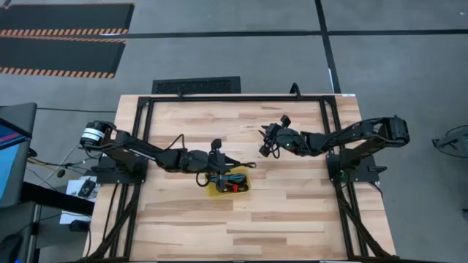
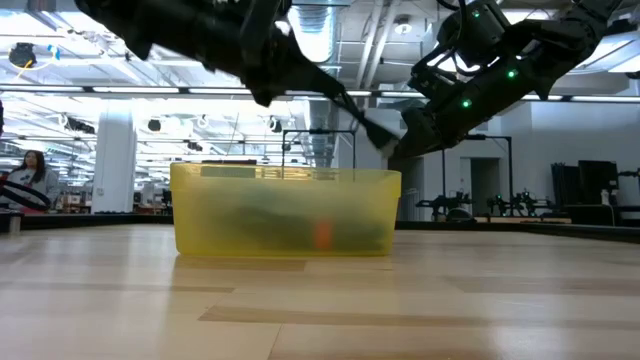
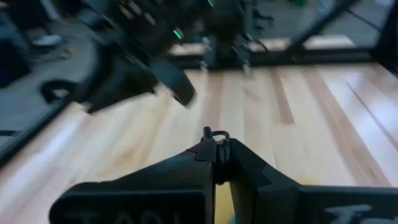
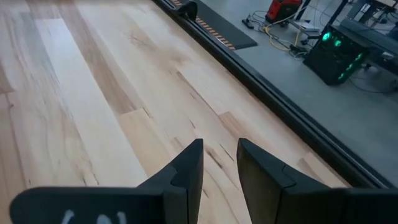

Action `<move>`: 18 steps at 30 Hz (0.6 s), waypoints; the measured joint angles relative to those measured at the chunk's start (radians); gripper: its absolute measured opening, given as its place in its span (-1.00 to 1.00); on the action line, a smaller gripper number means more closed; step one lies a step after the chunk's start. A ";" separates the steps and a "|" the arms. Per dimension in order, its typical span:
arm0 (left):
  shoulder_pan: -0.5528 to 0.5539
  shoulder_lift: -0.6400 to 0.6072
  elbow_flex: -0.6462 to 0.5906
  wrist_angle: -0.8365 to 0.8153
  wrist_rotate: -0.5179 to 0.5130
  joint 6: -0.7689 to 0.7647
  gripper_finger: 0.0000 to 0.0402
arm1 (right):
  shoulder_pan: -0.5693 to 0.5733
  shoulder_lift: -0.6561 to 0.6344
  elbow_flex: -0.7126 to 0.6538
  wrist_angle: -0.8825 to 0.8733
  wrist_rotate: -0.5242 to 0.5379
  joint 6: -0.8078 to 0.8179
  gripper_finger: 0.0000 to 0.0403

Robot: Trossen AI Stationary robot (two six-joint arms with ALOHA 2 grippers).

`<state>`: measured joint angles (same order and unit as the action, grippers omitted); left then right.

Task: Pick and place USB-C Cables
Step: Put the black charger cable into the yellow bin

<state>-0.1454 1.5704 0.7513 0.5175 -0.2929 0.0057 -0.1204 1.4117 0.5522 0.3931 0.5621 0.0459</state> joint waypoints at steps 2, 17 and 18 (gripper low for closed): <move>-0.025 -0.019 0.000 0.010 -0.061 -0.019 -0.99 | 0.000 0.000 0.000 0.007 0.000 -0.013 -0.40; -0.228 -0.060 0.000 -0.059 -0.391 -0.099 -0.99 | -0.033 0.000 0.000 0.011 -0.016 -0.031 -0.40; -0.232 -0.060 0.000 -0.055 -0.378 -0.097 -0.99 | -0.033 0.000 0.000 0.011 -0.016 -0.031 -0.40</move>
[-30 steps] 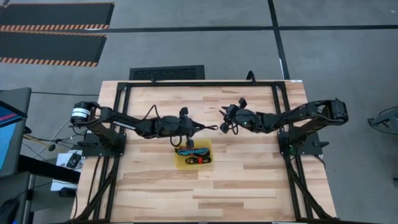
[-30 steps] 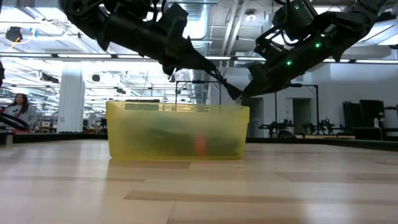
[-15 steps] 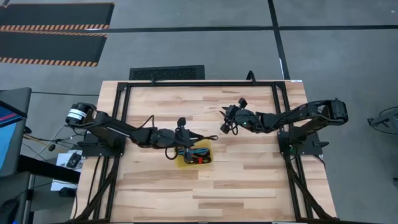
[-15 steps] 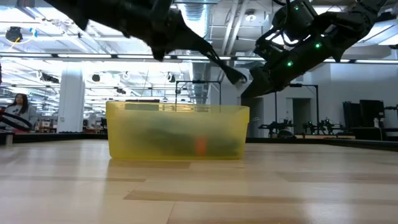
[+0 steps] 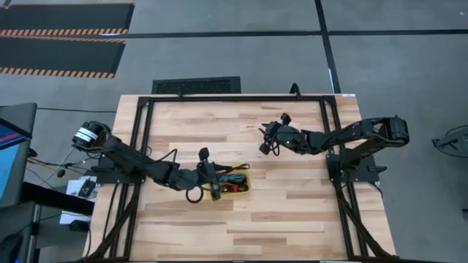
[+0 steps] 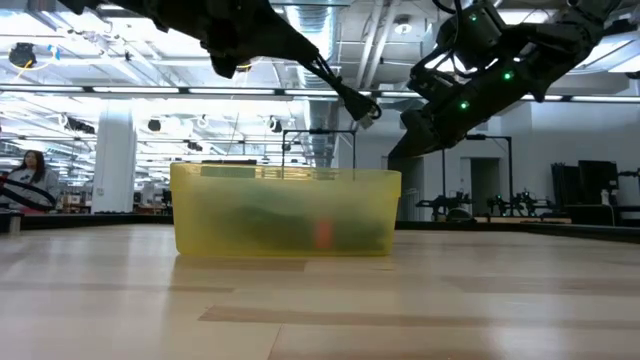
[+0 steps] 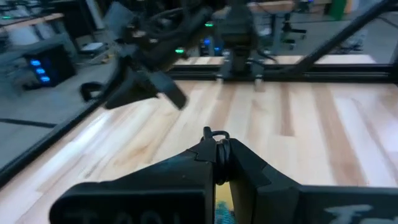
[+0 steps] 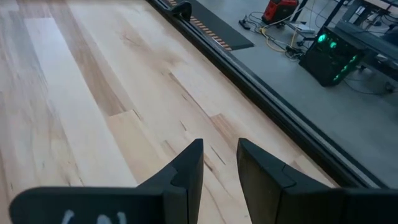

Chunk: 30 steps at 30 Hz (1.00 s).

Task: Pick and place USB-C Cables
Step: Put the black charger cable into the yellow bin

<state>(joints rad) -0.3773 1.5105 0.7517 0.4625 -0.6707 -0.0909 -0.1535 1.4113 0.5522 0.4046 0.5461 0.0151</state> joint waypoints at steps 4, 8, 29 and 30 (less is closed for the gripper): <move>-0.005 0.000 0.000 -0.001 0.011 0.001 -0.99 | -0.006 0.000 0.000 0.009 -0.001 -0.016 -0.40; 0.002 0.006 0.000 0.002 0.009 0.001 -0.99 | -0.006 0.000 0.000 0.011 0.000 -0.016 -0.40; 0.028 0.052 -0.001 0.034 0.028 -0.071 -0.95 | -0.006 0.000 0.000 0.018 0.000 -0.015 -0.40; 0.030 0.060 -0.001 0.033 0.029 -0.071 -0.96 | -0.006 0.000 0.000 0.019 0.000 -0.015 -0.40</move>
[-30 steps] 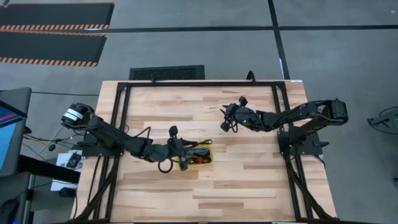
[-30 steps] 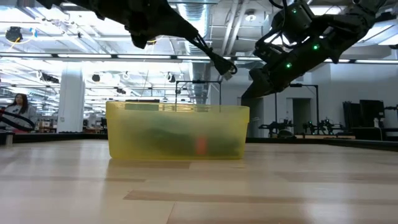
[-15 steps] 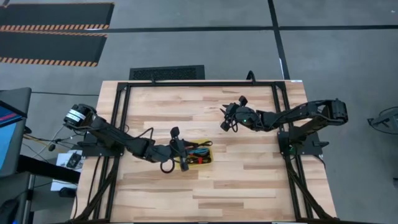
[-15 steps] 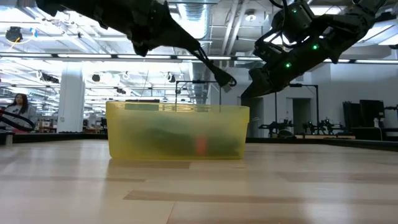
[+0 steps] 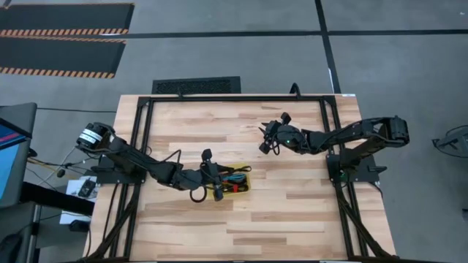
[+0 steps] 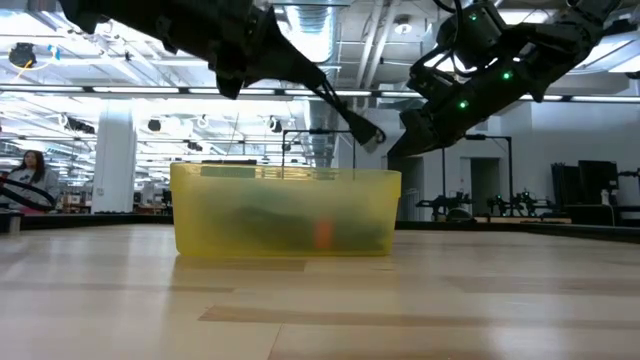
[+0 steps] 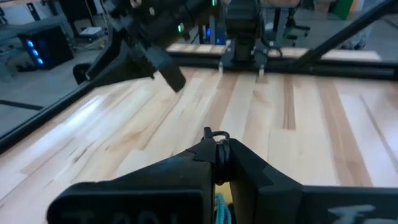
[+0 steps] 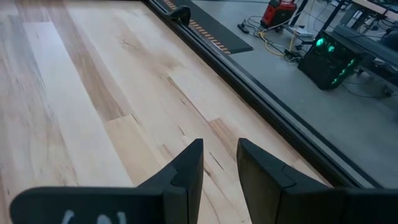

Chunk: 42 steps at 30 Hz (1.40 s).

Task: Pick and place USB-C Cables
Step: Put the black charger cable into the yellow bin

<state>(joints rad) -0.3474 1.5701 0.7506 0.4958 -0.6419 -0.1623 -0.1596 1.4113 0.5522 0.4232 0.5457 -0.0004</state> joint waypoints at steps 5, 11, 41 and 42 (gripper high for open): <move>0.000 0.003 -0.001 0.006 0.000 0.000 -0.99 | 0.000 0.000 0.000 0.000 0.000 0.000 -0.40; -0.006 0.003 0.000 0.014 0.008 0.021 -0.98 | 0.000 0.000 0.000 0.002 0.000 -0.001 -0.40; -0.047 -0.101 0.000 -0.194 0.099 -0.194 -0.98 | 0.000 0.000 0.000 0.003 0.000 0.001 -0.40; -0.052 -0.099 0.000 -0.212 0.085 -0.208 -0.98 | 0.001 0.000 0.000 0.004 0.000 0.001 -0.40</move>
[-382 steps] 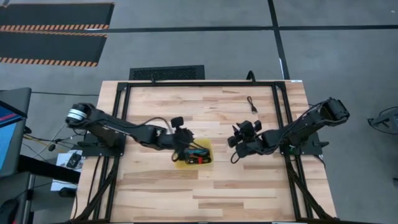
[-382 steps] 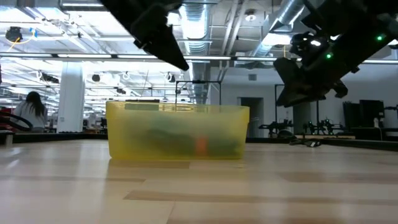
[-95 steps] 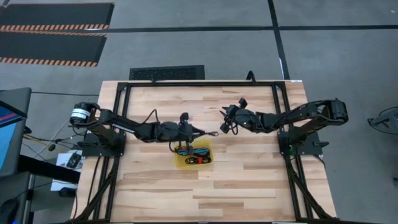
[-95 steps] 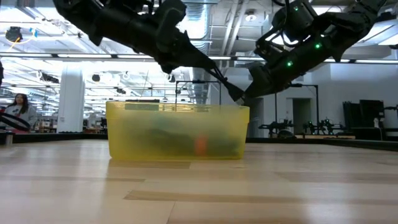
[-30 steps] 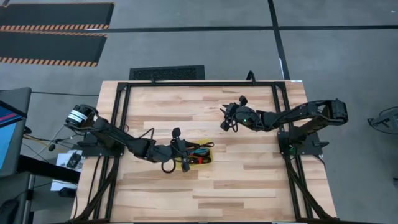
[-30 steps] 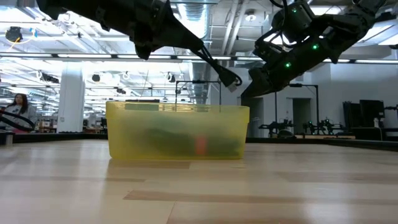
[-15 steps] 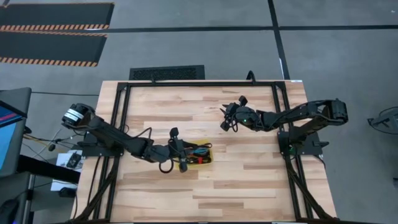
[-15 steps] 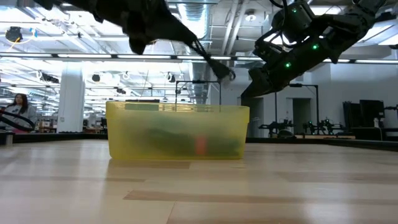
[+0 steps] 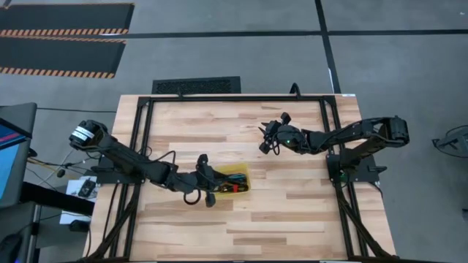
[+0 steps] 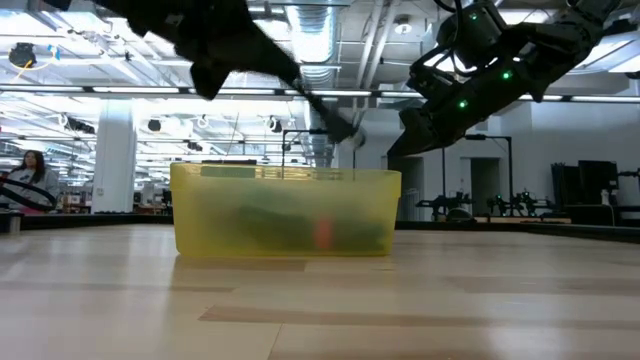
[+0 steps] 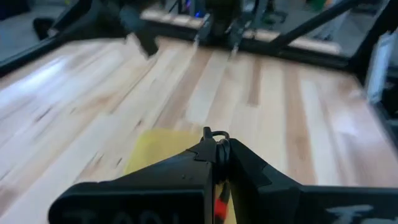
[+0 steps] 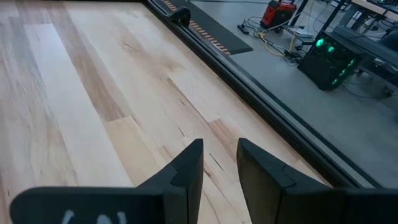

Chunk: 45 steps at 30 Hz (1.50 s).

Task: Pick and place USB-C Cables
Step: Put the black charger cable into the yellow bin, then return to Home Position

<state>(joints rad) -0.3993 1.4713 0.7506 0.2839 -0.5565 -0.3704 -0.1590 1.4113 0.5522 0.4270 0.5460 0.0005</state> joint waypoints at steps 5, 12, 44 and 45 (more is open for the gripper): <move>-0.012 0.003 0.000 -0.030 -0.034 -0.018 -0.98 | 0.000 0.000 0.000 0.019 0.000 0.000 -0.40; -0.013 0.021 0.000 -0.007 -0.040 -0.017 -0.98 | -0.005 0.000 0.000 0.029 0.000 0.000 -0.40; 0.001 -0.071 0.000 -0.102 -0.191 -0.077 -0.16 | 0.000 -0.018 0.013 0.056 -0.089 -0.011 -0.40; 0.001 -0.095 0.000 -0.105 -0.217 -0.041 -0.17 | 0.000 -0.028 0.013 0.076 -0.135 -0.009 -0.40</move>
<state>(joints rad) -0.3981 1.3762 0.7506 0.1792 -0.7739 -0.4114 -0.1593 1.3836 0.5656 0.5033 0.4114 -0.0089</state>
